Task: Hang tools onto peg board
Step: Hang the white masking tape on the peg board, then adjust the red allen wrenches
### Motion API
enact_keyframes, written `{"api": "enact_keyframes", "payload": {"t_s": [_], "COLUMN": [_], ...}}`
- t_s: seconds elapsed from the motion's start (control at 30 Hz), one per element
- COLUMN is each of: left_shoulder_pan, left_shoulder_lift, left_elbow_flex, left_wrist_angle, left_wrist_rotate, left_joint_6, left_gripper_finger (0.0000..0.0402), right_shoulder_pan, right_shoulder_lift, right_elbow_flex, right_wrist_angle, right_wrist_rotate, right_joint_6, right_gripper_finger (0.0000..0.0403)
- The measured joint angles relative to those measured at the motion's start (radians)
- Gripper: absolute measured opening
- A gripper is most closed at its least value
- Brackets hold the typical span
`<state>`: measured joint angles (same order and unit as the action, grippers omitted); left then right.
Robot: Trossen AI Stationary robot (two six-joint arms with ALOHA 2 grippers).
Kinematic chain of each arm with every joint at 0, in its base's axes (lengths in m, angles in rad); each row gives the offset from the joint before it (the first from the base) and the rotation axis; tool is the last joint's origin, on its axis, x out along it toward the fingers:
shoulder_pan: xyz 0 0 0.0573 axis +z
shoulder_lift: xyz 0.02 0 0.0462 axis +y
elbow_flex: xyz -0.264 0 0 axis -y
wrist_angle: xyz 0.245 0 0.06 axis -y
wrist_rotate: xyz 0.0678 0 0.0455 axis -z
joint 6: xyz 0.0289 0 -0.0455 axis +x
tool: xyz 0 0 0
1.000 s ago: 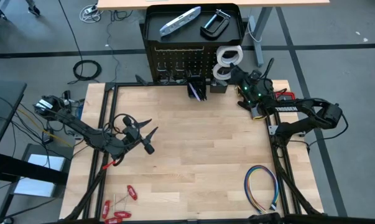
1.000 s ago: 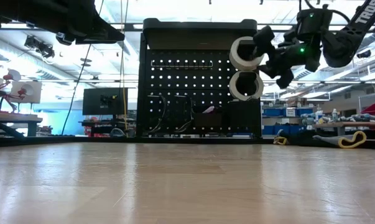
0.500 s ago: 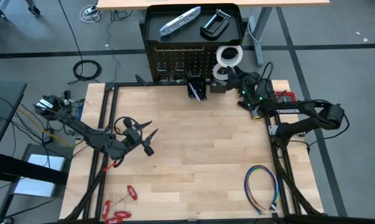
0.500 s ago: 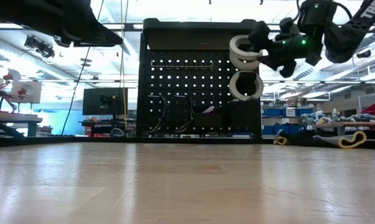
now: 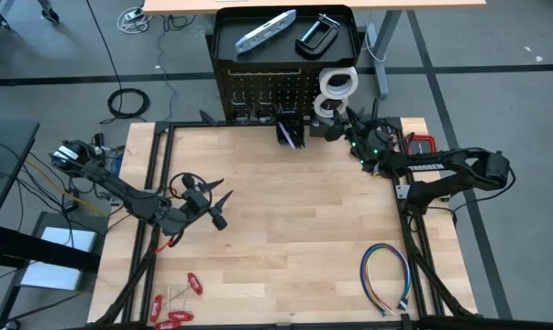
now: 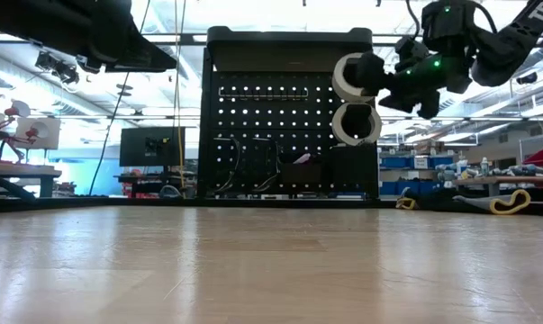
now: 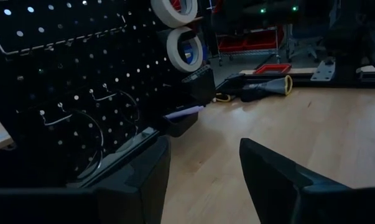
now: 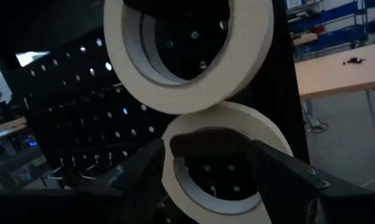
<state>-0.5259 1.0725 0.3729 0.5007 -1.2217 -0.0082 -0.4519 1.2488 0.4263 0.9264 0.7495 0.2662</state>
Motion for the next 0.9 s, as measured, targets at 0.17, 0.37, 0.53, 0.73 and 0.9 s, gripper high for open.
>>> {"api": "enact_keyframes", "payload": {"t_s": [0.17,0.37,0.53,0.73,0.9], "left_shoulder_pan": [0.0,0.0,0.0,0.0,0.0], "left_shoulder_lift": [0.0,-0.039,-0.098,-0.143,-0.143], "left_elbow_flex": [0.0,0.016,0.017,0.017,0.018], "left_wrist_angle": [0.003,0.004,-0.025,-0.086,-0.06], "left_wrist_rotate": [0.0,0.046,0.076,0.096,0.058], "left_joint_6": [-0.01,-0.06,-0.059,-0.039,0.048], "left_gripper_finger": [0.0198,0.0198,0.0198,0.0198,0.0198], "right_shoulder_pan": [-0.001,0.042,0.172,0.41,0.626], "right_shoulder_lift": [0.0,-0.001,-0.011,0.013,0.11], "right_elbow_flex": [0.0,0.0,0.0,0.0,0.005], "right_wrist_angle": [-0.006,0.003,0.005,-0.044,-0.066], "right_wrist_rotate": [0.001,0.001,0.001,0.016,0.112], "right_joint_6": [-0.007,-0.031,-0.121,-0.153,-0.129], "right_gripper_finger": [0.0245,0.0245,0.0245,0.0243,0.0234]}}
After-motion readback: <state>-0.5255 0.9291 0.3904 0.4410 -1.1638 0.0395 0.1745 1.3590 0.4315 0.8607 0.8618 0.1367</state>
